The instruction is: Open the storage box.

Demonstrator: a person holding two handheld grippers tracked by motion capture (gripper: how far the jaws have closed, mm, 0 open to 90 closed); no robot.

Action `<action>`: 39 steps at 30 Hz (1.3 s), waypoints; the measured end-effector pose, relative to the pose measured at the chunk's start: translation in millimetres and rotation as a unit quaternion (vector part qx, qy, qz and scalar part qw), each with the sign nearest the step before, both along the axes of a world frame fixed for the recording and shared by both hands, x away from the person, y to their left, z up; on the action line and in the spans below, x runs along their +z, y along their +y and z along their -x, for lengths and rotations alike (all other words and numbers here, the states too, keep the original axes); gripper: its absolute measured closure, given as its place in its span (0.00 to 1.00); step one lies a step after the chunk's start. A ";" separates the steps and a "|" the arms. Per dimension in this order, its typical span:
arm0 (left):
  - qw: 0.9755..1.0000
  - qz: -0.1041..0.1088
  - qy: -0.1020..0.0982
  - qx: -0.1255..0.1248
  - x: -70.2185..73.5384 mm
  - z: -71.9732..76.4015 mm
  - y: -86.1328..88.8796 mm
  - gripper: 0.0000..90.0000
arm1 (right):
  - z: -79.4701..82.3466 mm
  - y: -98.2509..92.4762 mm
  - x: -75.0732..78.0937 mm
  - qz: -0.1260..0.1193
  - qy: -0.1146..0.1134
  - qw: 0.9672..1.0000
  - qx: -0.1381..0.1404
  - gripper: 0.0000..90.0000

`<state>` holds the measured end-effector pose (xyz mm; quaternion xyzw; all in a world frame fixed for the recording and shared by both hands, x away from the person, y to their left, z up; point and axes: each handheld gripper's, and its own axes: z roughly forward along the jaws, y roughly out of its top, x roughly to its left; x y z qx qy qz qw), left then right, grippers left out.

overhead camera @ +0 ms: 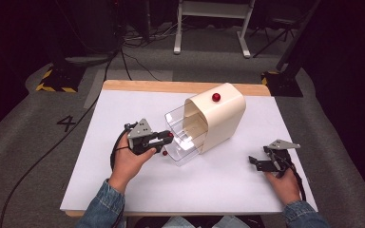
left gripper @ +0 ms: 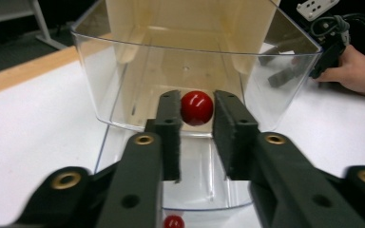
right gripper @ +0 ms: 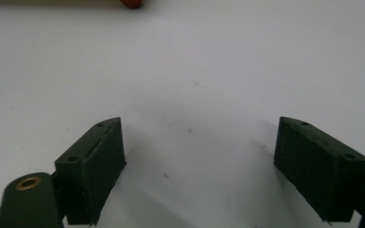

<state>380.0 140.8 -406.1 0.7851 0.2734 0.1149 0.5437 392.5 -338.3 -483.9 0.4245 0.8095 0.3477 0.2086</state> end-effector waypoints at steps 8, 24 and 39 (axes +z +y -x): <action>1.000 -0.013 -0.001 0.017 -1.9 6.3 9.2 0.52 | -0.1 -0.2 0.0 -0.001 0.000 1.000 0.001 0.20; 0.997 -0.037 -0.014 0.068 -1.0 34.1 52.3 0.42 | -0.5 -0.3 0.1 -0.002 0.002 1.000 0.001 0.20; 0.992 -0.088 0.027 0.084 -20.9 43.1 86.5 0.38 | -0.7 -0.5 0.1 -0.002 0.003 1.000 0.001 0.20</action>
